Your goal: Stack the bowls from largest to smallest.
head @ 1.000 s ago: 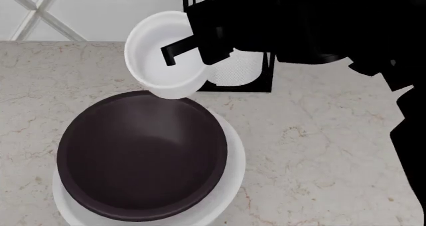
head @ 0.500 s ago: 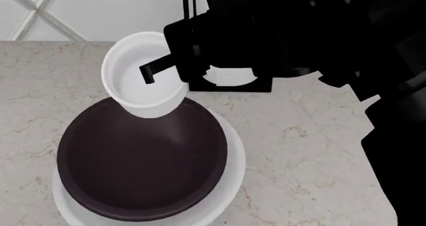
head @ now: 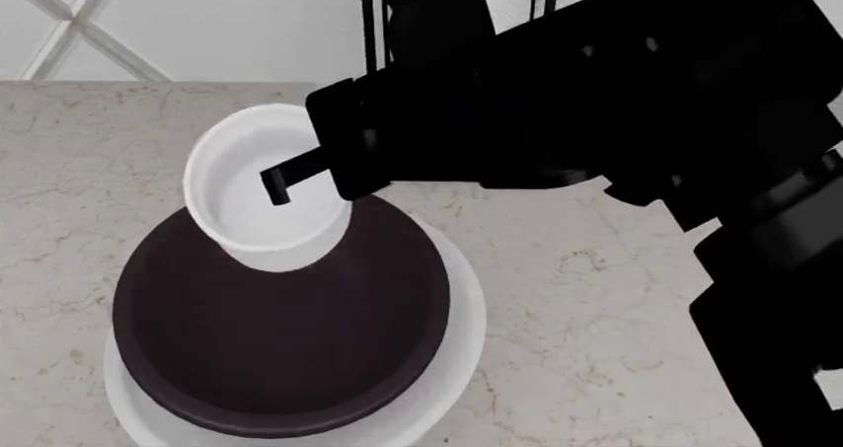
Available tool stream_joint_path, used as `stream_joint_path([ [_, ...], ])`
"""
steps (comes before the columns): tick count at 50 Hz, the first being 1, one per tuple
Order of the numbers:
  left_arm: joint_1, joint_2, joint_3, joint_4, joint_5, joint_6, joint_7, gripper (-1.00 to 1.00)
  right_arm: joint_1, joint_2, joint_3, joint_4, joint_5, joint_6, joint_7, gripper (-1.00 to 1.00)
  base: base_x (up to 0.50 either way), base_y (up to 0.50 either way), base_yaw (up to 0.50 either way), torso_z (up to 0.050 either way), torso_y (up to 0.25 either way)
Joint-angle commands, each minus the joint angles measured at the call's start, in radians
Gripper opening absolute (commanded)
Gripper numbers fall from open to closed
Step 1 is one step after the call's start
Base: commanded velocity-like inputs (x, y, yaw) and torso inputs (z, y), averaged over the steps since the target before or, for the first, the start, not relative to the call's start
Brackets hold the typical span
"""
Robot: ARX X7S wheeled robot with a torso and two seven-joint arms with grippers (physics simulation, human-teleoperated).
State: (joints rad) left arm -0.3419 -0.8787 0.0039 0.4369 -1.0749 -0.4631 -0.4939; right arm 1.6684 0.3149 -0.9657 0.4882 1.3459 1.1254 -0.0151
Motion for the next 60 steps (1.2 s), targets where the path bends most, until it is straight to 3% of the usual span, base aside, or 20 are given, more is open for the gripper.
stream_joint_path([
  [1,0.001,0.001,0.000,-0.003,0.002,0.002,0.002,1.00,-0.013,0.008,0.023,-0.028,0.008,0.000,0.005,-1.00,0.00,0.00,0.00,0.000,0.000],
  [60,0.014,-0.003,-0.008,-0.003,0.005,0.005,0.002,1.00,-0.116,-0.009,-0.041,-0.017,-0.032,-0.054,-0.048,-1.00,0.00,0.00,0.00,0.000,0.001],
])
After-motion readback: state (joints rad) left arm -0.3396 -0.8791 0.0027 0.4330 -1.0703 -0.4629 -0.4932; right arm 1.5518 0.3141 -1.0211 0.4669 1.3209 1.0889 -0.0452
